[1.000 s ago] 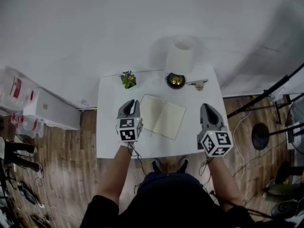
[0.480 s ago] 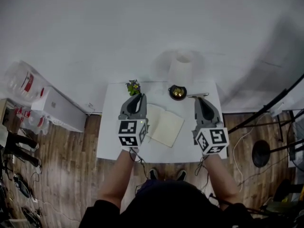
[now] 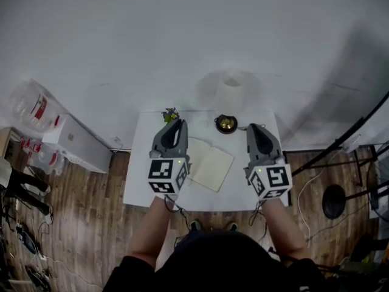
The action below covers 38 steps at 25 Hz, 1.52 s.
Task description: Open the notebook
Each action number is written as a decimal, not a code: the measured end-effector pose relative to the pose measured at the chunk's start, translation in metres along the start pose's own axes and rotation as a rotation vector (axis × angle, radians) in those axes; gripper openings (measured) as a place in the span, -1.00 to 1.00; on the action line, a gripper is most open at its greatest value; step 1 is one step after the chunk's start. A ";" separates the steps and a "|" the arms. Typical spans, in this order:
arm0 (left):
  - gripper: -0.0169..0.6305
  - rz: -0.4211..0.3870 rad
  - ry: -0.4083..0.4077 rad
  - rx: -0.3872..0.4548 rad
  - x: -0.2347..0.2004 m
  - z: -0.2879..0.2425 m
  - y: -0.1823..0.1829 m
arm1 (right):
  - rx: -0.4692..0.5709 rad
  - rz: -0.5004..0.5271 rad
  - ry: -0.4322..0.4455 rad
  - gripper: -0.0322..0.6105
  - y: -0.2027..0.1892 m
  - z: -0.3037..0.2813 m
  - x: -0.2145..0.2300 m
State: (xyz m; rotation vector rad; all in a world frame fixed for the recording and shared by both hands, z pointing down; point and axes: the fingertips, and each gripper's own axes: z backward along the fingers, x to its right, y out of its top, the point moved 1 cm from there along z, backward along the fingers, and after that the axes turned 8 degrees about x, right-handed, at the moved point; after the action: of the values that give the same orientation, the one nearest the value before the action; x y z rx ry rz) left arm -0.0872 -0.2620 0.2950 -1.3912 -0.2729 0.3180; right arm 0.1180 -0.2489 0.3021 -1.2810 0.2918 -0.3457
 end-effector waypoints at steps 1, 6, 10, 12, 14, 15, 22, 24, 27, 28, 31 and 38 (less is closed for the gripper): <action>-0.85 0.006 0.001 0.000 0.001 0.000 0.000 | 0.000 0.001 0.000 -0.89 0.001 0.000 0.002; -0.85 0.029 -0.001 -0.005 0.005 0.002 -0.006 | 0.002 0.009 -0.002 -0.89 0.003 0.004 0.005; -0.86 0.039 -0.002 -0.005 0.006 0.000 -0.007 | 0.009 0.005 -0.006 -0.89 0.003 0.003 0.007; -0.86 0.050 0.002 -0.011 0.007 0.001 -0.010 | 0.009 -0.002 -0.012 -0.89 0.002 0.004 0.008; -0.86 0.058 0.004 -0.018 0.007 0.002 -0.013 | 0.007 -0.009 -0.021 -0.89 0.001 0.006 0.009; -0.86 0.058 0.005 -0.021 0.006 0.003 -0.014 | 0.004 -0.012 -0.023 -0.89 -0.001 0.006 0.008; -0.86 0.053 0.008 -0.027 0.005 0.002 -0.018 | -0.004 -0.014 -0.020 -0.89 -0.004 0.004 0.009; -0.86 0.054 0.007 -0.030 0.005 0.002 -0.019 | -0.005 -0.015 -0.022 -0.89 -0.004 0.004 0.008; -0.86 0.056 0.006 -0.032 0.006 0.001 -0.021 | -0.007 -0.019 -0.026 -0.89 -0.006 0.004 0.010; -0.86 0.058 0.005 -0.033 0.006 0.000 -0.021 | -0.008 -0.020 -0.026 -0.89 -0.007 0.004 0.010; -0.86 0.062 0.002 -0.035 0.006 -0.001 -0.022 | -0.009 -0.019 -0.025 -0.89 -0.008 0.003 0.009; -0.86 0.065 0.000 -0.035 0.005 -0.003 -0.023 | -0.010 -0.019 -0.027 -0.89 -0.009 0.001 0.011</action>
State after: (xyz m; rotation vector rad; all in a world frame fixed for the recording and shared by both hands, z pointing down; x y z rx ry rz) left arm -0.0804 -0.2658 0.3170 -1.4367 -0.2349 0.3681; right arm 0.1272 -0.2546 0.3111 -1.2982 0.2588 -0.3428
